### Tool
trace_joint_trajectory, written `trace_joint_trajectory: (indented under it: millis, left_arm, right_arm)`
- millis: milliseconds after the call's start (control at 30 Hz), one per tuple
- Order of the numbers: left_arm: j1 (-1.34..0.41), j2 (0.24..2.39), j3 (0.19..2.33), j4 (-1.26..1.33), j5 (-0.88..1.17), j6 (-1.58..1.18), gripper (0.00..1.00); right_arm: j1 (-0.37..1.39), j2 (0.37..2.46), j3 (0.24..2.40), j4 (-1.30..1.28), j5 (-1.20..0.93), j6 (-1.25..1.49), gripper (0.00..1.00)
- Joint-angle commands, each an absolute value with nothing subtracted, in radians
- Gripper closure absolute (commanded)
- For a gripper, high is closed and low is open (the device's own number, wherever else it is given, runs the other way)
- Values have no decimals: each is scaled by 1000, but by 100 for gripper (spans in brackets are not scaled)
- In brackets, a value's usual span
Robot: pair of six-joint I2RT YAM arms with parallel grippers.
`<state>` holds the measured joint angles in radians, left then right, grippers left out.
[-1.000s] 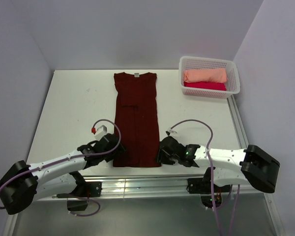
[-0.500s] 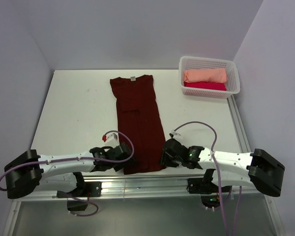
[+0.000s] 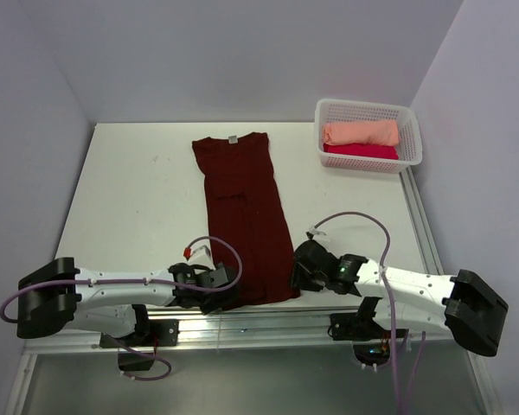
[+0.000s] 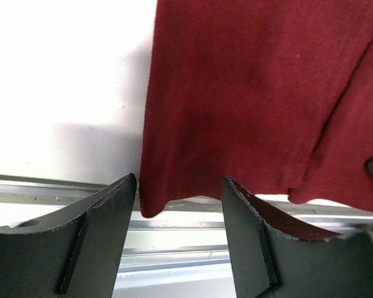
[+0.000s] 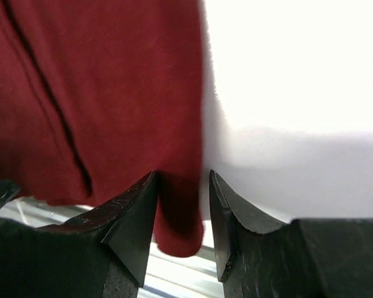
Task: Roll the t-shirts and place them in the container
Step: Roll the tshirt
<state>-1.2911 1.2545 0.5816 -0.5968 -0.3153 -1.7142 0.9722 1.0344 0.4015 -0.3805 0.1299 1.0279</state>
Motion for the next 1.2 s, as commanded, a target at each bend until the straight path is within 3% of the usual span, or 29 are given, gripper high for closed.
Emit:
trace_joint_trajectory:
  millis: [0, 267, 633, 800, 967, 1167]
  left_arm:
    - [-1263, 1273, 460, -646, -281, -1661, 35]
    - [-1141, 1072, 321, -569, -222, -1592, 43]
    - [-1144, 1370, 376, -531, -143, -1526, 48]
    - [-1157, 1393, 417, -604, -124, -1494, 41]
    - [-1183, 1399, 439, -647, -97, -1519, 40]
    - [-1241, 1428, 468, -696, -94, -1604, 49]
  right_arm:
    - [907, 982, 374, -411, 114, 951, 54]
    - [853, 977, 362, -379, 45, 897, 56]
    - [850, 988, 364, -414, 20, 888, 62]
    - [851, 982, 365, -440, 5, 890, 56]
    - [851, 966, 371, -491, 20, 916, 54]
    - [851, 942, 376, -548, 49, 949, 56]
